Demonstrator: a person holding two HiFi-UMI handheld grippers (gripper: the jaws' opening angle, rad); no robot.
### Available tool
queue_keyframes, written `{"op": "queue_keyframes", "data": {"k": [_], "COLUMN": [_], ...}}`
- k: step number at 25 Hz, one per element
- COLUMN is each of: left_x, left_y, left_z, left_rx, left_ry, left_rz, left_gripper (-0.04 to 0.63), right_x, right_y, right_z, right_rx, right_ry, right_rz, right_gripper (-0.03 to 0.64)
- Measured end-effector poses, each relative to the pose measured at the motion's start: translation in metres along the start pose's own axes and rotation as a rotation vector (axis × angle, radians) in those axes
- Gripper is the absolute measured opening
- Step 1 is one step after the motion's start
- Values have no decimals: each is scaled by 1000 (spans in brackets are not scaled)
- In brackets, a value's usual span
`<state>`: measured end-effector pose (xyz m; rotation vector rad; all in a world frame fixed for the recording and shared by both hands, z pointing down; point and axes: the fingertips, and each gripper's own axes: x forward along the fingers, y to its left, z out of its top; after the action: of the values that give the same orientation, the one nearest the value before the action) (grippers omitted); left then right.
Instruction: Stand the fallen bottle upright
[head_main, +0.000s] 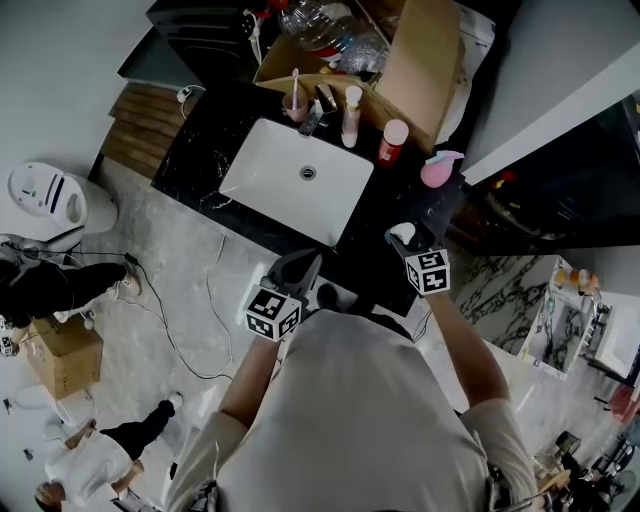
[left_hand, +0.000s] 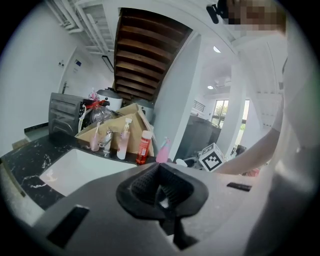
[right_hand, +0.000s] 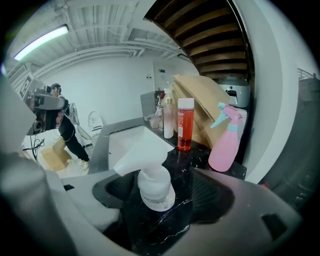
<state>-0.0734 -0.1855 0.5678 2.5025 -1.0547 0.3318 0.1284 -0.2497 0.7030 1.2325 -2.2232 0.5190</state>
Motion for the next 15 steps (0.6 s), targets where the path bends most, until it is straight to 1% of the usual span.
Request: {"op": "queue_keyframes", "data": {"k": [10, 15], "left_x": [0, -2], "left_y": [-20, -24], "left_z": [2, 6], "left_rx": [14, 23], "left_ry": [-16, -33], "left_rz": [-23, -27], "left_gripper": [6, 8], "right_x": [-42, -70], "right_y": [16, 18], "right_z": [15, 34], "right_rx": [8, 20], "right_ry": [-70, -134], "right_rz": [51, 37], "right_gripper": [324, 322]}}
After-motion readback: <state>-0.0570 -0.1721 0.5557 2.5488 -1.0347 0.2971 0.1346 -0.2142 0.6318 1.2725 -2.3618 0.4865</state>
